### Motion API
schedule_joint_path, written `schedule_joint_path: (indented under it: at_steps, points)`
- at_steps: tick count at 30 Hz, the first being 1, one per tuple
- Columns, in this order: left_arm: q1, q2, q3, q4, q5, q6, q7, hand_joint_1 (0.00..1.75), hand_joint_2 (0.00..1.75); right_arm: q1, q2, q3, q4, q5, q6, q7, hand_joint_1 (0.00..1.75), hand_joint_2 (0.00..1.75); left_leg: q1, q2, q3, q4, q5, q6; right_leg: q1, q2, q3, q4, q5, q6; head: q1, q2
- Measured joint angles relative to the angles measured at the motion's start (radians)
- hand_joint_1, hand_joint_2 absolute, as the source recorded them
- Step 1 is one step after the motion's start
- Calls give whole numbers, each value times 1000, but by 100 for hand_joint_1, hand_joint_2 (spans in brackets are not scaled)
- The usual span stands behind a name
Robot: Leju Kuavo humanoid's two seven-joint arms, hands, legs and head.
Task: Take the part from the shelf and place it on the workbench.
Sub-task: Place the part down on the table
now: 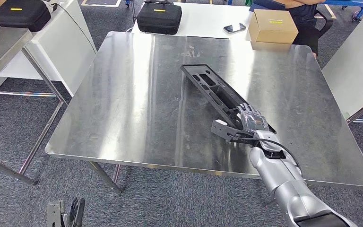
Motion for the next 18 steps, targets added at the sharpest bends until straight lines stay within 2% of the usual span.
schedule_joint_path:
  at_steps: [3, 5, 7, 10, 12, 15, 18]
  points:
    - [3, 0, 0, -2, 0, 0, 0, 0, 0, 6, -3, -7, -11, 4, 2, -1, 0, 0, 0, 0, 0, 0, 0, 0, 0, 0, 0, 0, 0, 0, 0, 0]
    - [14, -2, 0, -15, 3, 0, 2, 0, 0, 36, -16, -54, -74, 20, 11, -13, 0, 0, 0, 0, 0, 0, 0, 0, 0, 0, 0, 0, 0, 0, 0, 0]
    - [33, -6, 2, -38, 4, -3, 5, 0, 0, 101, -34, -131, -238, 57, -3, -41, 0, 0, 0, 0, -1, 0, 0, 0, 0, -1, -1, 0, 0, 0, 0, 0]
    - [58, -15, 12, -65, -8, -8, -2, 0, 0, 185, -64, -200, -512, 139, -76, -68, 0, 0, 0, -2, -2, 0, 0, 0, 0, -2, -2, 0, 0, 0, 0, 0]
    - [73, -21, 27, -78, -18, -12, -8, 0, 0, 232, -89, -237, -691, 128, -182, -94, 0, 0, 0, -2, -4, 0, 0, 0, 0, -3, -4, 0, 0, 0, 0, 0]
    - [91, -28, 54, -96, -30, -16, -20, 0, 0, 323, -128, -303, -962, -46, -406, -191, 0, 0, 0, -3, -5, 0, -1, 0, 0, -4, -5, -1, -1, 0, 0, 0]
    - [105, -35, 89, -113, -29, -9, -30, 0, 0, 459, -155, -354, -1197, -305, -578, -392, 0, 0, 0, -6, -4, 0, -4, -3, 0, -4, -3, -2, -4, 1, 0, 0]
